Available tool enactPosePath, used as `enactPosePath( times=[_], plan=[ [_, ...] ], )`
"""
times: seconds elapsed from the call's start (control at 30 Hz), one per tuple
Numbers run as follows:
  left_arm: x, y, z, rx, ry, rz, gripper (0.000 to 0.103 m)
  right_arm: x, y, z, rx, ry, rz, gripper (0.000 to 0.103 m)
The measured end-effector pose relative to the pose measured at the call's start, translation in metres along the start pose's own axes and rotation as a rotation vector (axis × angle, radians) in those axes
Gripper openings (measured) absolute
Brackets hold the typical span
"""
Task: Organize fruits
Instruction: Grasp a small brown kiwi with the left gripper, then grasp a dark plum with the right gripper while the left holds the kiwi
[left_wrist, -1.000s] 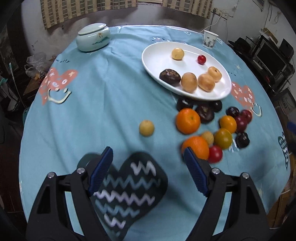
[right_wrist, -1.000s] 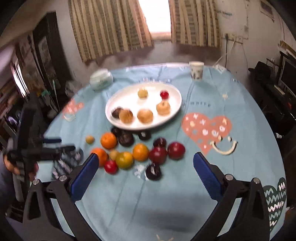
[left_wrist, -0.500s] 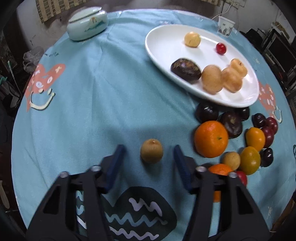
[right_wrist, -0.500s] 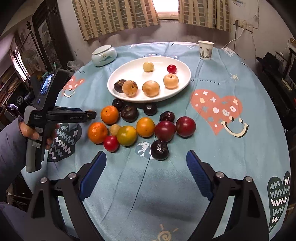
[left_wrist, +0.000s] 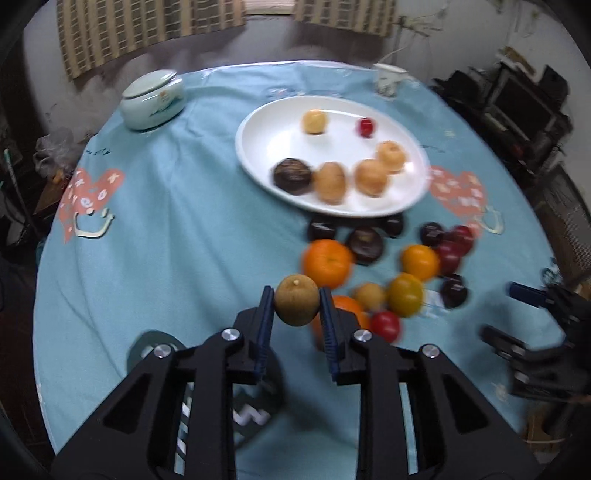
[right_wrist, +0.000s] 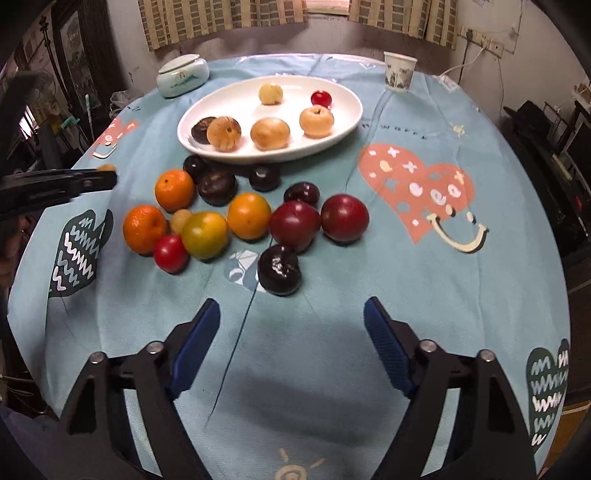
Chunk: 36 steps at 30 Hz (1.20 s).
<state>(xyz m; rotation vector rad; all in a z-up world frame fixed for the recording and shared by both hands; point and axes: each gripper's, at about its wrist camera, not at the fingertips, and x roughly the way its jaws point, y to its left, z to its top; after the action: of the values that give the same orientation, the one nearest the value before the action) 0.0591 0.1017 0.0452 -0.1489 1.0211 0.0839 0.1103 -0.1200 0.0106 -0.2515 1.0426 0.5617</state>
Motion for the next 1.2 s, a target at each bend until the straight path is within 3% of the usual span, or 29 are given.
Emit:
enactPosePath(
  times=[0.13,0.3,0.37,0.8,1.2],
  plan=[
    [-0.013,-0.036,-0.009,0.065,0.001,-0.088,0.025,0.014,0.000,0.007,0.003,0.015,0.016,0.071],
    [-0.013,-0.052,-0.015,0.087,0.018,-0.098,0.025,0.034,0.001,0.020,0.003,0.044,0.049,0.060],
    [-0.013,-0.052,-0.016,0.083,0.023,-0.098,0.025,0.042,0.002,0.021,-0.016,0.084,0.056,0.032],
    [-0.009,-0.059,-0.012,0.100,0.040,-0.082,0.025,0.019,-0.001,0.003,0.018,0.092,0.142,0.031],
    [-0.006,-0.076,0.030,0.138,-0.004,-0.067,0.025,0.007,-0.009,0.019,0.068,0.053,0.182,0.031]
  ],
)
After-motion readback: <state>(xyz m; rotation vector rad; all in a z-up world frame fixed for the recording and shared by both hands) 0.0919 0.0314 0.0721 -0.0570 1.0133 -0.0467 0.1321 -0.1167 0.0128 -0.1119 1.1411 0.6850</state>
